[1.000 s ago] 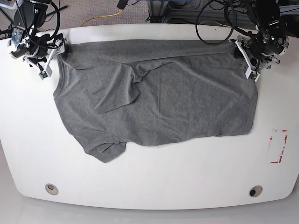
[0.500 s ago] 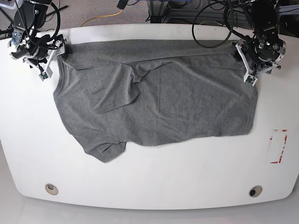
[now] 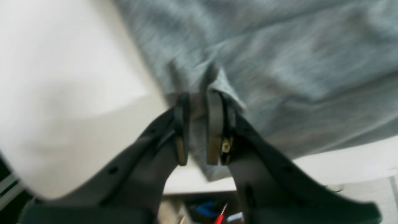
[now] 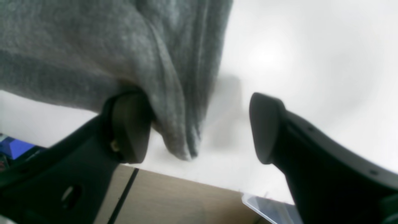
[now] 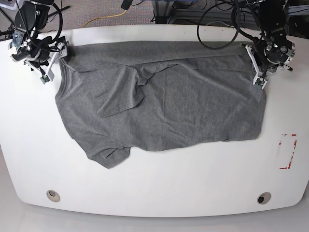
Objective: Fold the T-shirt properly
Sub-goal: 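Slide the left gripper along the shirt edge and regrasp it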
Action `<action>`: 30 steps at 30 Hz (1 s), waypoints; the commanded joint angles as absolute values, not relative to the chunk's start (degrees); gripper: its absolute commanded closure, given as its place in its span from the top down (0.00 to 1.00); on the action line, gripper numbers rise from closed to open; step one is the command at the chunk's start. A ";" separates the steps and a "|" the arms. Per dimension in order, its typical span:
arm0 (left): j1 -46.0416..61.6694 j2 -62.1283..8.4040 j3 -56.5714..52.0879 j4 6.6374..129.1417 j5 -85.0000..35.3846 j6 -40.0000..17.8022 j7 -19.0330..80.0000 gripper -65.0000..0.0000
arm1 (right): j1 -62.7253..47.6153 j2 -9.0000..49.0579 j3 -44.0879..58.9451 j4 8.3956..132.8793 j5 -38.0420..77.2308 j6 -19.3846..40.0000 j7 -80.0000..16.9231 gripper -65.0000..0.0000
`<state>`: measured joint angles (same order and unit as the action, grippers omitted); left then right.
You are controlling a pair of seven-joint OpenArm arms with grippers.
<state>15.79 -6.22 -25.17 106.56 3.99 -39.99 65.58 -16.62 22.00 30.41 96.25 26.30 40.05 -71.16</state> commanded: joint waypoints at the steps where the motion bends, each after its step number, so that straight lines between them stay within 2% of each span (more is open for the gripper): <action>1: 14.64 -6.73 -25.54 107.30 5.49 -40.00 65.10 0.06 | -16.22 22.64 30.90 96.92 26.77 40.00 -70.90 0.72; 3: 14.46 -6.73 -25.63 107.38 5.85 -40.00 65.10 0.00 | -16.22 22.64 30.90 96.92 26.77 40.00 -70.90 0.72; 18: 14.46 -6.64 -25.36 110.81 4.70 -40.00 65.98 0.00 | -16.22 22.64 30.90 97.01 26.77 40.00 -70.90 0.72; 19: 14.46 -6.64 -25.36 110.81 4.70 -40.00 66.86 0.02 | -16.22 22.64 30.90 97.01 26.77 40.00 -70.90 0.72; 22: 14.46 -6.64 -25.36 110.90 4.70 -40.00 68.44 0.24 | -16.22 22.64 30.90 97.01 26.77 40.00 -70.90 0.72; 25: 14.46 -6.55 -25.36 110.90 4.70 -40.00 68.44 0.36 | -16.22 22.55 30.90 97.01 26.77 40.00 -70.90 0.72; 30: 14.64 -6.55 -22.81 110.90 4.70 -40.00 68.44 0.37 | -16.22 22.55 30.90 97.01 26.77 40.00 -70.90 0.72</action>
<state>14.83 -6.22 -24.36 109.62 4.80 -39.97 68.84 -16.60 21.56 30.41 96.20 26.30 40.05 -71.13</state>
